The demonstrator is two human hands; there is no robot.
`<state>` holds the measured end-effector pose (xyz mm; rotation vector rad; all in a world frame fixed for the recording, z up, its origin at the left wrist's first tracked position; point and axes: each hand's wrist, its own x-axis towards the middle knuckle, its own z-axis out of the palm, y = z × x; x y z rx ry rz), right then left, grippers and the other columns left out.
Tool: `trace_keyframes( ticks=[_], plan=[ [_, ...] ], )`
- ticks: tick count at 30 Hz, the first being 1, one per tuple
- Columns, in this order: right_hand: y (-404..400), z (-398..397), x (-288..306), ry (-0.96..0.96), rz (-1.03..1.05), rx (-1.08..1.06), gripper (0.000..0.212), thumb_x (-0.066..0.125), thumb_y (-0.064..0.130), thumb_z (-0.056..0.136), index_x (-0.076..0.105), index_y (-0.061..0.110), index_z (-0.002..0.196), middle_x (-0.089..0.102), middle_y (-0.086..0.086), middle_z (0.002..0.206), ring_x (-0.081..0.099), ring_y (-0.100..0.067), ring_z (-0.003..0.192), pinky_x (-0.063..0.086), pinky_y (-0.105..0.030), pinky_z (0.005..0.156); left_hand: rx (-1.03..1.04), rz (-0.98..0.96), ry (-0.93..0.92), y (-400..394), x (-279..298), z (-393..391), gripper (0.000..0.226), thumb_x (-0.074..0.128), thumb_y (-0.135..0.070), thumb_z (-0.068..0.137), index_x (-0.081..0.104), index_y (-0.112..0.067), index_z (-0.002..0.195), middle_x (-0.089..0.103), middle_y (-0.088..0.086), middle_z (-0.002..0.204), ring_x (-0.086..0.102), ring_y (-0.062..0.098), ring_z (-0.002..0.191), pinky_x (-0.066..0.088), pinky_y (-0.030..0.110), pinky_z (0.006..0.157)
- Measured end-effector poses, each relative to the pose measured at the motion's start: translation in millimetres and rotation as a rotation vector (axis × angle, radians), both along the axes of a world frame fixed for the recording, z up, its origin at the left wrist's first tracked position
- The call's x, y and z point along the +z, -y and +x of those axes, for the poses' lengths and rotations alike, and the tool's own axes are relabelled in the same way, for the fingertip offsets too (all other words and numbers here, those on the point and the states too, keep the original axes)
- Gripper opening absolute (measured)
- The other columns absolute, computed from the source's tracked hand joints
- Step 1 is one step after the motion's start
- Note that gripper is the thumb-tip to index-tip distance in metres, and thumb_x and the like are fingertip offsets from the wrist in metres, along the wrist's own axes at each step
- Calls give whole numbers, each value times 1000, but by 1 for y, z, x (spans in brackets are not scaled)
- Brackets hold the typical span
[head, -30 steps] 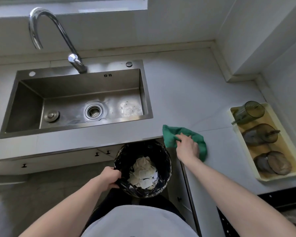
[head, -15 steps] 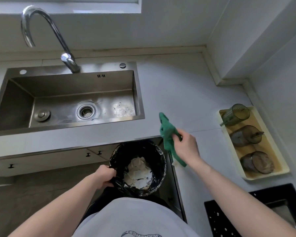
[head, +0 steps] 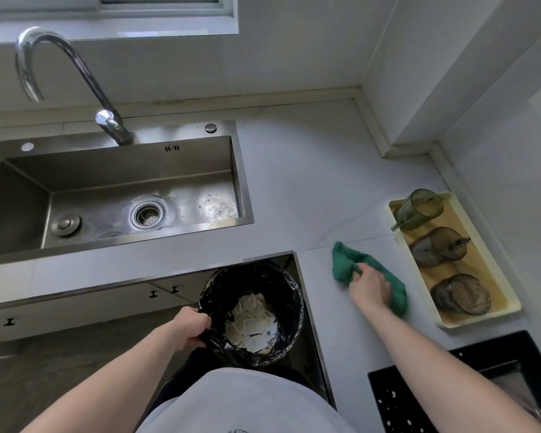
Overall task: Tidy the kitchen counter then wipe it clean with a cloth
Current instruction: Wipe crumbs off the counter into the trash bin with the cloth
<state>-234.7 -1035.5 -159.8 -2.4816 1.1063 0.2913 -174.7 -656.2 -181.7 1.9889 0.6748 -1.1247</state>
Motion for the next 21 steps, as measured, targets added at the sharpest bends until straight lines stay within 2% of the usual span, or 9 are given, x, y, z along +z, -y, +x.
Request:
trace_keyframes(
  ticks=[3, 6, 10, 13, 15, 21],
  plan=[
    [-47, 22, 5, 17, 60, 109, 31, 52, 24, 101, 65, 27, 128, 66, -9, 132, 58, -34, 122, 45, -38, 96, -3, 4, -9, -1, 0, 2, 15, 52, 7, 82, 63, 3, 92, 65, 17, 77, 65, 24, 45, 53, 28, 44],
    [-101, 41, 15, 0, 120, 340, 28, 51, 28, 100, 66, 32, 123, 69, -7, 125, 62, -33, 116, 48, -36, 92, 1, 7, -10, 2, 6, 3, 12, 53, 7, 83, 62, 0, 81, 61, 13, 67, 60, 22, 39, 49, 25, 40],
    [-138, 55, 29, 2, 281, 563, 25, 48, 34, 100, 67, 38, 116, 74, 2, 111, 65, -29, 104, 54, -39, 85, 3, 23, 7, 2, 13, 6, 23, 54, 9, 84, 59, -4, 65, 54, 8, 54, 50, 18, 32, 41, 22, 33],
    [-124, 81, 43, 60, 284, 573, 24, 48, 32, 100, 69, 34, 113, 74, 1, 106, 66, -28, 99, 53, -37, 79, 3, 15, -2, -1, 15, 10, 23, 55, 9, 81, 60, -5, 63, 55, 8, 53, 52, 21, 38, 44, 24, 38],
    [-104, 108, 55, 128, 249, 531, 26, 49, 31, 101, 69, 34, 118, 74, 1, 107, 66, -27, 98, 50, -33, 76, -3, 18, -7, -3, 16, 11, 21, 55, 9, 79, 63, -4, 65, 56, 9, 54, 53, 21, 41, 44, 23, 38],
    [-45, 217, 72, 300, 101, 376, 30, 51, 29, 98, 69, 33, 122, 74, -5, 110, 65, -36, 101, 50, -36, 79, -20, 46, -15, -3, 17, 15, 22, 54, 6, 81, 57, -7, 63, 52, 5, 55, 49, 17, 40, 37, 19, 34]
  ],
)
